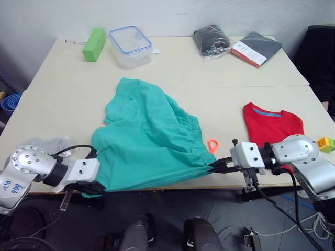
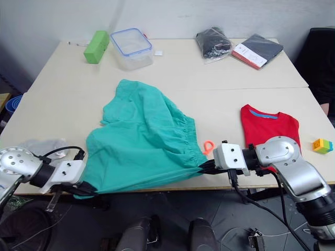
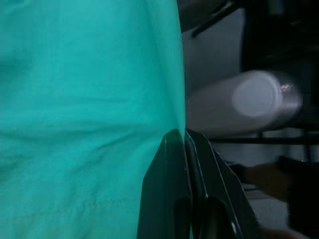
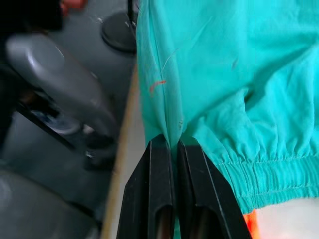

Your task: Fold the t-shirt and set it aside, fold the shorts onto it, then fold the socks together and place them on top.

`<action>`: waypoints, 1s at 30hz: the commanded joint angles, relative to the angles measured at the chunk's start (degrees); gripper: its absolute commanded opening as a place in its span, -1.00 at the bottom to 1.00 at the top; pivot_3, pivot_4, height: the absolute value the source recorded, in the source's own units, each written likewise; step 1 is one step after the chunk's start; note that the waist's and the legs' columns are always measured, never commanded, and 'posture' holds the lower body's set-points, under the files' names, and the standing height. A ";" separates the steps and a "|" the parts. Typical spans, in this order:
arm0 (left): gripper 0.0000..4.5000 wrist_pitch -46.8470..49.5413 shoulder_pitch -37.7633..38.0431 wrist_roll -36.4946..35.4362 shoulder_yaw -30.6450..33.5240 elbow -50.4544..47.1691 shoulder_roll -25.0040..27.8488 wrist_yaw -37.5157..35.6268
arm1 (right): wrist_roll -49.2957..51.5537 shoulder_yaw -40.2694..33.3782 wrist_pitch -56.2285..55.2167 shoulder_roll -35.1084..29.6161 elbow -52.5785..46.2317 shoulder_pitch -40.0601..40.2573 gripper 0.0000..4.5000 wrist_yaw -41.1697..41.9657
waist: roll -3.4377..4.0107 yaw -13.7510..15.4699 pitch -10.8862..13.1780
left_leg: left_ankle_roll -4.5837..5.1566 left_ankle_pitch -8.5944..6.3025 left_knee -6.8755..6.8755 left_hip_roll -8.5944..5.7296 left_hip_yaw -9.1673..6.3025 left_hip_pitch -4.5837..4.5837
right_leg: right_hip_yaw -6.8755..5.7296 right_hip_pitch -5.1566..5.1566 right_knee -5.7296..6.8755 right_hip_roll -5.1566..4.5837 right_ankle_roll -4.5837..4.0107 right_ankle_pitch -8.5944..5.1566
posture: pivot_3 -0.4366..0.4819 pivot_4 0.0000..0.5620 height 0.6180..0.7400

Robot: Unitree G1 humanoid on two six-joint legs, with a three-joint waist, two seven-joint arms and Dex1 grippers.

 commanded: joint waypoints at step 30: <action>-1.00 -11.59 -36.00 -3.84 6.02 15.42 -9.76 23.33 | -16.48 -6.17 -33.41 -1.98 14.25 -9.51 -1.00 -22.92 | -0.08 -0.66 0.39 | 0.43 -0.47 0.68 -0.21 -0.07 -2.12 | -2.10 -1.85 0.56 -0.03 1.06 1.06 | -0.05 -0.47 1.00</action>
